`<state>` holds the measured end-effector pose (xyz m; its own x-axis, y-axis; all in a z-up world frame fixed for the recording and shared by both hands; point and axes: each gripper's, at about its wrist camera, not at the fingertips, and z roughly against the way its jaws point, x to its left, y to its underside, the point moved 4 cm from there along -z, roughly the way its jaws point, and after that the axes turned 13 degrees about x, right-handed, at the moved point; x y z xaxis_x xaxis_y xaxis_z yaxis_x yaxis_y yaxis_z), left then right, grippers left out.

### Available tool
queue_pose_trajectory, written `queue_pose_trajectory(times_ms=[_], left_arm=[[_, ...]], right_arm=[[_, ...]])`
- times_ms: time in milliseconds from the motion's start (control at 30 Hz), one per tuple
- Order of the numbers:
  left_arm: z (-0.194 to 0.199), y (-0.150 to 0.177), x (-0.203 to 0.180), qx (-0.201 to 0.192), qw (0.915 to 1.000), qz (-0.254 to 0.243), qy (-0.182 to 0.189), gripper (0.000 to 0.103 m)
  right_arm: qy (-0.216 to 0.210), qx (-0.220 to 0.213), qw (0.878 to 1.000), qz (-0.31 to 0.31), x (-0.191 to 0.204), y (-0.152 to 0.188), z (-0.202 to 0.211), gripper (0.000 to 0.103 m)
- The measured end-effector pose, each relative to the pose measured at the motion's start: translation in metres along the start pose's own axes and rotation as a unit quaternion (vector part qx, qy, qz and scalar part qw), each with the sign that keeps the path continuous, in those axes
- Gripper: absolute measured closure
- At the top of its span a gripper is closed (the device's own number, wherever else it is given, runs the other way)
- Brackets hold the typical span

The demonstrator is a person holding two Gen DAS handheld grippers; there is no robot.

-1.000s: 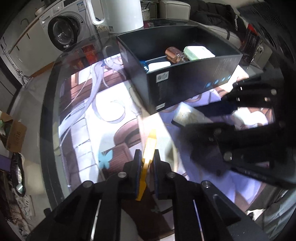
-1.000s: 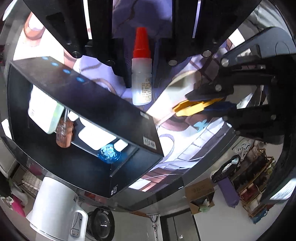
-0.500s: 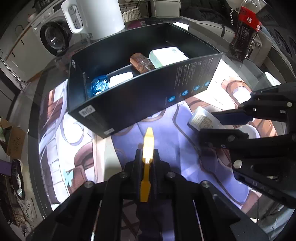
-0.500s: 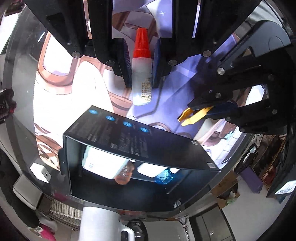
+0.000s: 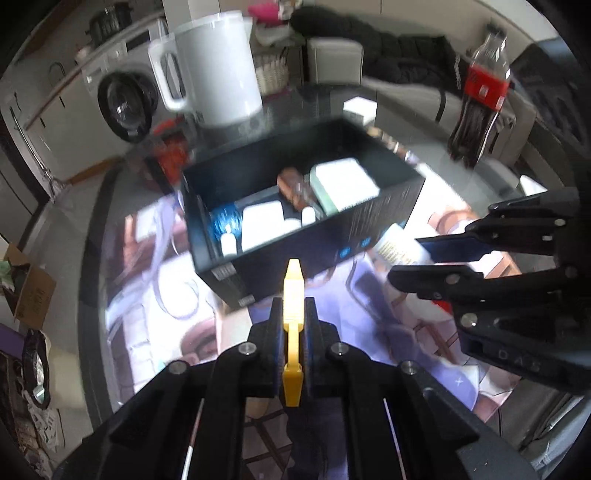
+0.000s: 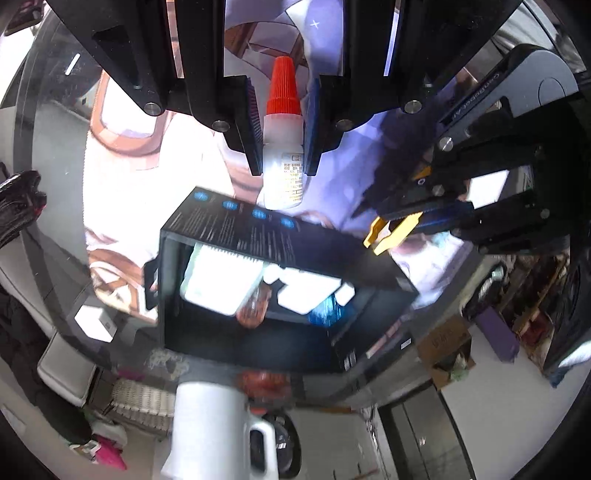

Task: Organize rigid objects
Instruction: 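Lift the yellow-handled tool with the left tool while the right tool lifts the white tube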

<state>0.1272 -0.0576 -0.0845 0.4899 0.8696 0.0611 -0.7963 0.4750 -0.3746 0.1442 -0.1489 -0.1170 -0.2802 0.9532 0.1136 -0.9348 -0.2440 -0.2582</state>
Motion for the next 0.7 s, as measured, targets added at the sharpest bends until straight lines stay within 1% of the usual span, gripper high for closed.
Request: queue_pose_trajectory(times_ms=[67,133,200,300,333,400,500,567,600,667,700], left_arm=[[0.021,-0.001,0.000,-0.043,0.9991,-0.002,-0.003,0.097],[0.042,-0.001,0.001,-0.085,0.9963,0.001,-0.013,0.097],[0.059,0.000,0.002,-0.125,0.9917,0.004,-0.029,0.097],[0.085,0.000,0.002,-0.186,0.9799,0.009,-0.070,0.097],[0.093,0.002,0.002,-0.204,0.9757,0.013,-0.078,0.097],[0.108,0.006,0.003,-0.237,0.9676,0.021,-0.085,0.097],[0.131,0.011,0.008,-0.286,0.9525,0.036,-0.098,0.097],[0.142,0.015,0.010,-0.308,0.9450,0.043,-0.101,0.097],[0.145,0.015,0.012,-0.314,0.9433,0.045,-0.099,0.097],[0.148,0.016,0.016,-0.317,0.9426,0.050,-0.094,0.097],[0.148,0.017,0.017,-0.314,0.9435,0.050,-0.091,0.097]], right_arm=[[-0.009,-0.033,0.999,-0.001,0.001,-0.001,0.017,0.082],[0.000,-0.070,0.998,0.001,0.005,-0.002,0.035,0.082],[0.006,-0.116,0.993,0.006,0.008,-0.001,0.054,0.082],[0.027,-0.187,0.982,0.013,0.013,0.003,0.085,0.082],[0.030,-0.210,0.977,0.016,0.015,0.005,0.094,0.082],[0.039,-0.254,0.966,0.020,0.020,0.012,0.111,0.082],[0.047,-0.311,0.949,0.026,0.026,0.021,0.133,0.082],[0.053,-0.341,0.938,0.028,0.031,0.027,0.143,0.082],[0.056,-0.349,0.935,0.030,0.034,0.030,0.146,0.082],[0.059,-0.356,0.932,0.034,0.038,0.032,0.150,0.082],[0.058,-0.358,0.931,0.034,0.039,0.032,0.151,0.082]])
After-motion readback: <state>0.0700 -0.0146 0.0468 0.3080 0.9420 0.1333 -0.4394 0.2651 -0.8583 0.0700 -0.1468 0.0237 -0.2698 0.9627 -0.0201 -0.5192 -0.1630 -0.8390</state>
